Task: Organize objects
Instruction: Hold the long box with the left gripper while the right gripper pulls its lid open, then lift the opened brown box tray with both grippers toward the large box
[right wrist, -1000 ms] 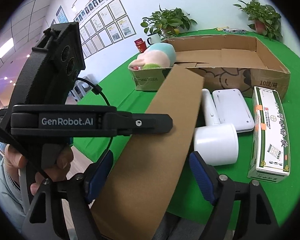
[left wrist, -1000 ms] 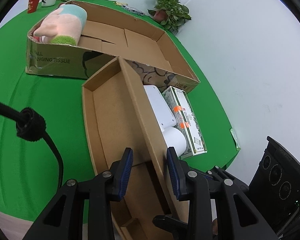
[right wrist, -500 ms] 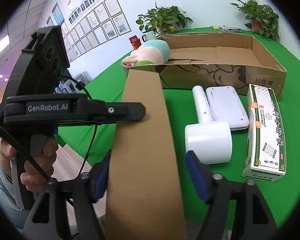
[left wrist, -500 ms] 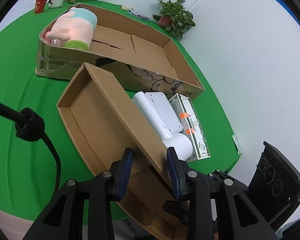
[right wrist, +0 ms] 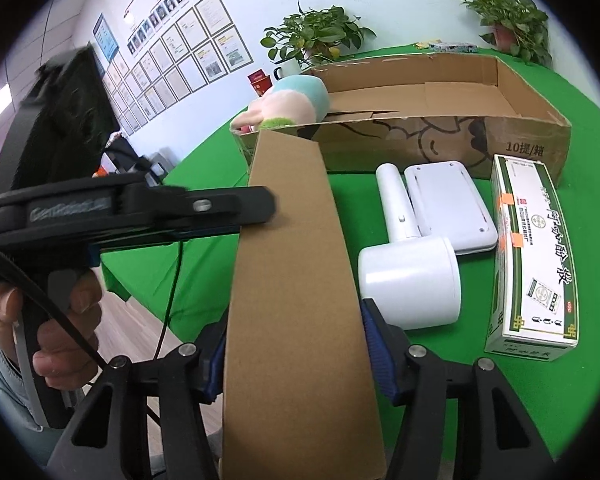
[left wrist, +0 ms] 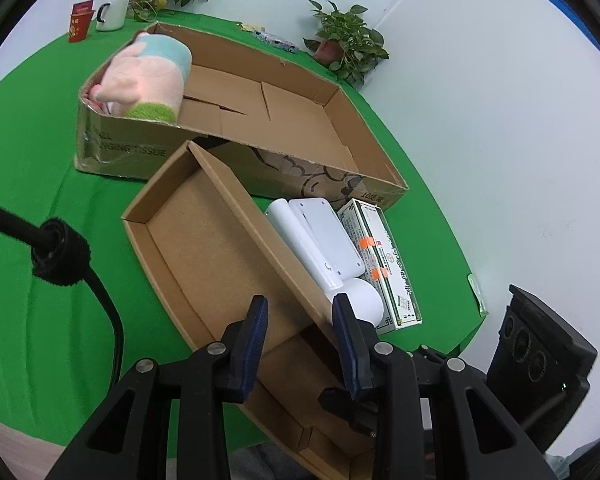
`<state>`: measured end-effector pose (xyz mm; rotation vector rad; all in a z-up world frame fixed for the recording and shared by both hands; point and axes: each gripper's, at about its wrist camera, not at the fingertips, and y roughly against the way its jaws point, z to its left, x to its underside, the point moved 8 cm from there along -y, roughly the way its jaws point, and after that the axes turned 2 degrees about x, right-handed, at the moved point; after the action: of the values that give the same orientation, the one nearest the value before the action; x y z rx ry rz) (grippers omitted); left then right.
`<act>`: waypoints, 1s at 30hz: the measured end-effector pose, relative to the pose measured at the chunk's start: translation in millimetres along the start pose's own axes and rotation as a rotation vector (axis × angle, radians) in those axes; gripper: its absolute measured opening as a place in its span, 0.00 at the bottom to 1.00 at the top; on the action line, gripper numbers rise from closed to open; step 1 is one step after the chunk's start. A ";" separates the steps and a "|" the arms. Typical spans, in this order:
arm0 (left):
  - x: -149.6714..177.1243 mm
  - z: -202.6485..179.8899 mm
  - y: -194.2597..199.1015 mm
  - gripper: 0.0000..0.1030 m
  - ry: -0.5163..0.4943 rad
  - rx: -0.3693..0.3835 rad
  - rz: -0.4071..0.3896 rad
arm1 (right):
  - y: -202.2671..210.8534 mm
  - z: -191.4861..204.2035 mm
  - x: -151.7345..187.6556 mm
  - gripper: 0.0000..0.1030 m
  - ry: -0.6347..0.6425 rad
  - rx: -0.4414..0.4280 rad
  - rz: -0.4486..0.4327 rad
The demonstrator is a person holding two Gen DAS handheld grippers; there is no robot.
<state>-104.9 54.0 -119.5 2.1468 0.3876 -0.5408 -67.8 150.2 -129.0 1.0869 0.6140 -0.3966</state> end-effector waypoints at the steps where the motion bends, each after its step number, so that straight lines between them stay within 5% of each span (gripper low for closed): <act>1: 0.0 0.7 3.4 0.31 -0.002 -0.003 -0.006 | -0.1 0.0 -0.1 0.55 0.001 -0.005 -0.001; 19: 50.6 61.8 16.7 0.29 0.107 -0.106 0.060 | -13.0 10.2 11.9 0.56 -0.177 -0.207 0.100; 23: 53.9 58.1 14.0 0.31 0.112 -0.120 0.054 | -8.4 3.5 7.9 0.70 -0.146 -0.111 0.073; 30: 45.2 38.7 1.4 0.31 0.065 -0.124 0.061 | 19.0 -5.1 -3.1 0.72 -0.009 0.033 -0.040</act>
<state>-74.8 25.3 -162.1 2.0533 0.3807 -0.4035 -60.5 162.9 -115.5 1.1052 0.6235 -0.4478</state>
